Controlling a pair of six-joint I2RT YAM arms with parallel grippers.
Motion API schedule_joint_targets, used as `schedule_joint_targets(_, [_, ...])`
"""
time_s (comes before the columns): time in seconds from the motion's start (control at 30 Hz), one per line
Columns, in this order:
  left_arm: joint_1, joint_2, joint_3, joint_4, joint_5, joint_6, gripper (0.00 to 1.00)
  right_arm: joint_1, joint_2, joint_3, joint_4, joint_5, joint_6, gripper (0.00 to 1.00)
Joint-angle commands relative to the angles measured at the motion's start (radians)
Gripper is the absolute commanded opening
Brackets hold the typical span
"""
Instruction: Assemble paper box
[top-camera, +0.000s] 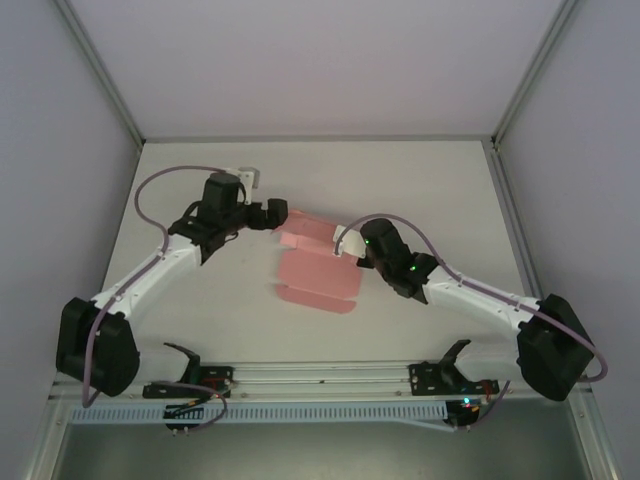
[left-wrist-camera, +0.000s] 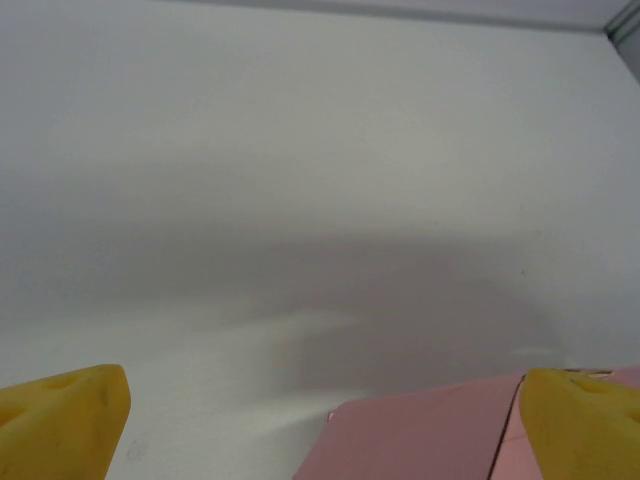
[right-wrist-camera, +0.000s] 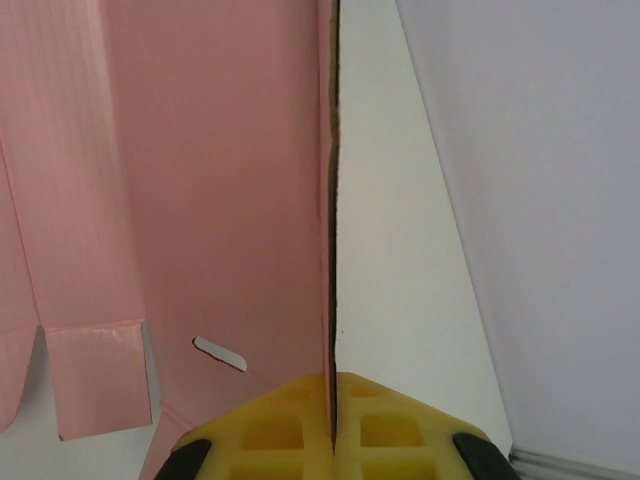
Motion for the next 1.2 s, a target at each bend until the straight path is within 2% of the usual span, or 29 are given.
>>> schedule_joint_targets(0.0, [-0.005,0.039,0.032,0.049,0.079,0.065,1.0,0.007,0.0,-0.007,0.024,0.012,-0.013,0.0])
schedule_joint_targets(0.1, [-0.013,0.08,0.041,0.048,0.114,0.087,1.0,0.007,0.009,-0.007,0.02,0.016,-0.013,0.0])
schedule_joint_targets(0.47, [-0.061,0.12,0.016,0.079,0.108,0.11,1.0,0.006,0.039,0.017,0.008,0.003,0.028,0.0])
schedule_joint_targets(0.67, [-0.131,0.129,0.014,0.116,-0.045,0.071,1.0,0.006,0.063,0.064,-0.028,-0.033,0.098,0.0])
schedule_joint_targets(0.83, [-0.216,0.135,0.011,0.168,-0.217,0.052,1.0,0.005,0.053,0.089,-0.048,-0.122,0.147,0.0])
schedule_joint_targets(1.0, [-0.264,0.158,0.01,0.19,-0.347,0.028,1.0,0.005,0.028,0.092,-0.044,-0.2,0.165,0.0])
schedule_joint_targets(1.17, [-0.284,0.139,-0.041,0.268,-0.359,-0.04,1.0,0.002,0.001,0.072,-0.039,-0.226,0.172,0.0])
